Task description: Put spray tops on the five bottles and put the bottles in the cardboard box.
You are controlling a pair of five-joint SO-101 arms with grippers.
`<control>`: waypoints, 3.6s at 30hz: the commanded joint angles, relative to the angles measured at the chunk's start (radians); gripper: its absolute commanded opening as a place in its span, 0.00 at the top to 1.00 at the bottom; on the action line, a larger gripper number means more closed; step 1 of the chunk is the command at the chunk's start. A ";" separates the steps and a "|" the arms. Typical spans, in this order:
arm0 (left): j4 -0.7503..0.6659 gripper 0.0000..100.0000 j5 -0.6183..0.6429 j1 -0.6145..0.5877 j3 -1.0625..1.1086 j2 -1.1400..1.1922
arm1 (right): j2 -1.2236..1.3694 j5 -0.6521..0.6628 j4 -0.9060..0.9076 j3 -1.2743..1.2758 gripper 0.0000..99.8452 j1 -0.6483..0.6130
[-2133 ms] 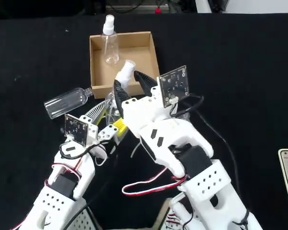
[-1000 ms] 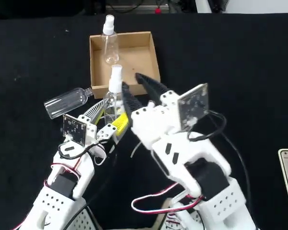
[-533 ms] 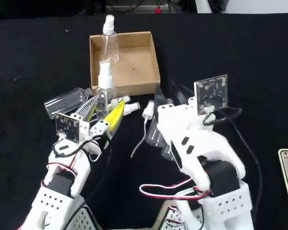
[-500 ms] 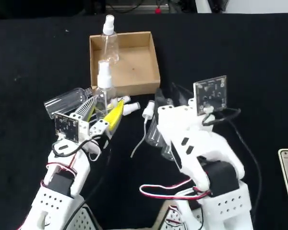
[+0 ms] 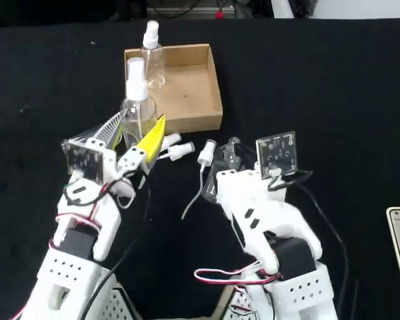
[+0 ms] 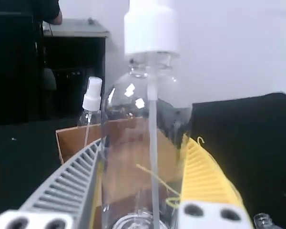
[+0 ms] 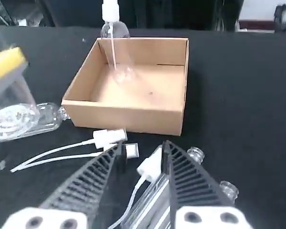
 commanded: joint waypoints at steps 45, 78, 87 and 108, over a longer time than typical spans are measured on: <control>-1.224 0.83 -0.009 -0.185 -0.515 1.341 | -0.127 0.003 -0.031 0.084 0.89 0.021; -1.138 0.83 0.198 -0.223 -0.955 1.803 | -0.127 0.003 -0.035 0.084 0.89 0.026; -1.138 0.83 0.189 -0.225 -0.960 1.806 | -0.127 0.003 -0.035 0.084 0.89 0.026; -1.260 0.83 0.097 -0.168 -0.881 1.901 | -0.127 0.003 -0.037 0.082 0.89 0.026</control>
